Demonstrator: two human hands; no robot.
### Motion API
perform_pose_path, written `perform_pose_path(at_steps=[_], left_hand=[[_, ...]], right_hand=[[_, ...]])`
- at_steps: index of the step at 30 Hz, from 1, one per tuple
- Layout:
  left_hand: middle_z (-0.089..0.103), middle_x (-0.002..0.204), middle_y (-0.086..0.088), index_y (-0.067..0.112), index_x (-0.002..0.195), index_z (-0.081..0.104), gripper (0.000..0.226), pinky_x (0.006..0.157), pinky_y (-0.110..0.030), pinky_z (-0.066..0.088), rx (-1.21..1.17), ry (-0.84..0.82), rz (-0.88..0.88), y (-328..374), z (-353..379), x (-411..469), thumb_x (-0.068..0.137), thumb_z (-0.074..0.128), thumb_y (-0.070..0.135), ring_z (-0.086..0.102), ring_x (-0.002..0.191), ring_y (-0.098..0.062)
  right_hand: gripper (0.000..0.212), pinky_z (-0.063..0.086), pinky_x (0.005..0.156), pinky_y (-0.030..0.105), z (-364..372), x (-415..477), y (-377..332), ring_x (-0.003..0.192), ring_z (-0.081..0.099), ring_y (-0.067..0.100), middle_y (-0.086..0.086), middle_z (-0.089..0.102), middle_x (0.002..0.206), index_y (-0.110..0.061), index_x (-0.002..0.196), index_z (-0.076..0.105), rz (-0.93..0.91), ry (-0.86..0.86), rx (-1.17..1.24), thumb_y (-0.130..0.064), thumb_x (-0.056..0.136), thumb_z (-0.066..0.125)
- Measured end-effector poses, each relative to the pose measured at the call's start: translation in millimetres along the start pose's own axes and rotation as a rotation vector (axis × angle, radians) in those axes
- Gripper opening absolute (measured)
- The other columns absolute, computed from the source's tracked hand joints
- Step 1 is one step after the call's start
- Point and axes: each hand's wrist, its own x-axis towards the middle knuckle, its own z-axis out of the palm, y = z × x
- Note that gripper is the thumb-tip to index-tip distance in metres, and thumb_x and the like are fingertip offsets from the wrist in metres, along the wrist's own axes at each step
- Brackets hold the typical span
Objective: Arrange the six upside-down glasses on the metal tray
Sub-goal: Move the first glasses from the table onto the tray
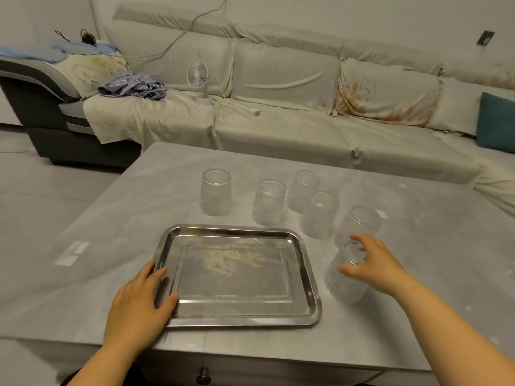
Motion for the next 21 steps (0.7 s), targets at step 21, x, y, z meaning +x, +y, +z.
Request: perform_pose_path(at_steps=[21], left_hand=[[0.028, 0.149, -0.001, 0.024, 0.133, 0.032, 0.064, 0.11, -0.044, 0.028, -0.017, -0.011, 0.032, -3.0, 4.0, 2.8, 0.078, 0.057, 0.044, 0.034, 0.132, -0.024]], right_hand=[[0.073, 0.039, 0.096, 0.032, 35.9, 39.1, -87.3, 0.112, 0.043, 0.016, 0.007, 0.038, 0.137, -0.022, 0.129, 0.036, -0.328, -0.08, 0.128, -0.023, 0.068, 0.075]])
